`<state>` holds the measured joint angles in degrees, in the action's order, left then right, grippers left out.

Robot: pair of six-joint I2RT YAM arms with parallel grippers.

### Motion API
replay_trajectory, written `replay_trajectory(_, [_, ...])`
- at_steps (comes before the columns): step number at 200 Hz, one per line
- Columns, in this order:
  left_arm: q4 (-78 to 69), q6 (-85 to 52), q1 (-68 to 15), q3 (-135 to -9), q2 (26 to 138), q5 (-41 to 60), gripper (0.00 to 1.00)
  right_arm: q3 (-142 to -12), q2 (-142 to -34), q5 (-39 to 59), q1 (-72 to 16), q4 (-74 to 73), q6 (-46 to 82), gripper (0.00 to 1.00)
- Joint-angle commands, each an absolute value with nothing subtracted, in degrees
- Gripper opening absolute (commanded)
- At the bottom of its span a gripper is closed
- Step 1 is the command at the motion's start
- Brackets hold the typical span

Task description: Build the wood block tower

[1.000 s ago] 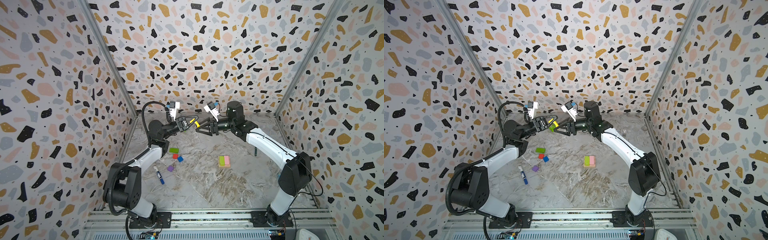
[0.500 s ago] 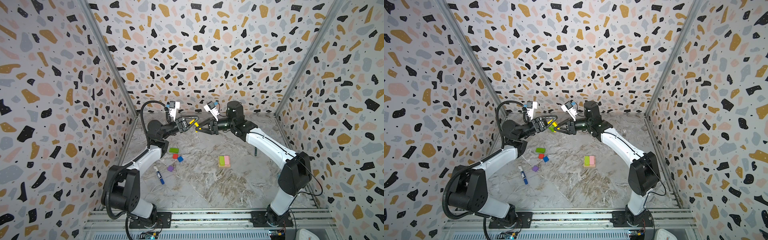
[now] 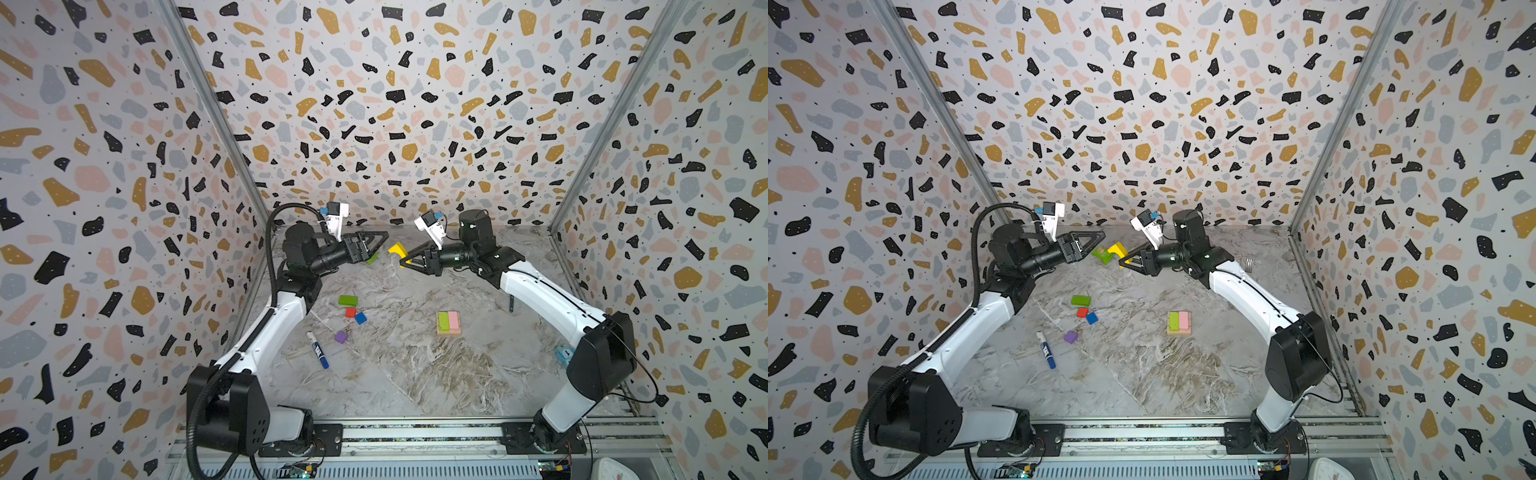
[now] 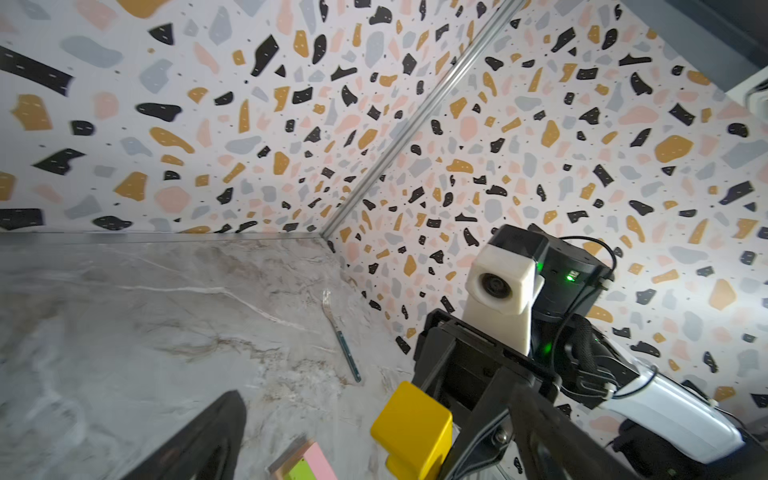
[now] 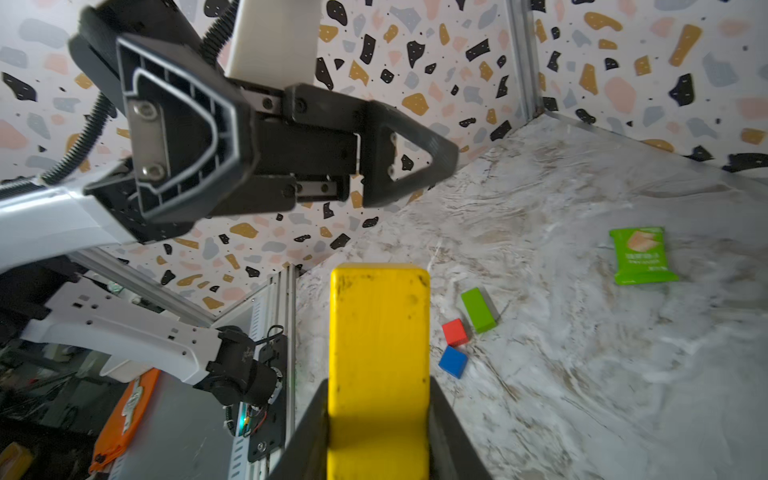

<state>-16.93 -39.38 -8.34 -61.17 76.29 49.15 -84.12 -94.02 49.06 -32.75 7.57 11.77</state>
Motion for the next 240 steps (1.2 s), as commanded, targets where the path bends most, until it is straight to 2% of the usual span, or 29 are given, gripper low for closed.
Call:
replay_trajectory(1, [-7.68, -33.72, -7.30, -61.52, 74.07, 45.58, 1.00, -82.26, -88.85, 42.08, -33.90, 12.78, 5.82, 0.09])
replay_trajectory(36, [-4.97, -34.72, -6.21, -60.17, 75.25, 43.99, 1.00, -79.83, -87.08, 33.06, -37.19, 20.39, 0.86, 0.07])
replay_trajectory(87, [-0.62, -32.35, -4.59, -57.96, 75.66, 38.59, 1.00, -70.72, -85.23, 17.62, -45.38, 21.53, -2.10, 0.03])
replay_trajectory(169, [-2.37, -31.39, -1.85, -52.93, 76.94, 39.38, 1.00, -64.32, -91.27, 5.97, -52.32, 18.41, -1.07, 0.00])
replay_trajectory(240, [-2.29, -31.17, -1.06, -52.46, 76.34, 39.15, 1.00, -63.02, -98.64, 2.68, -54.56, 11.19, -2.11, 0.01])
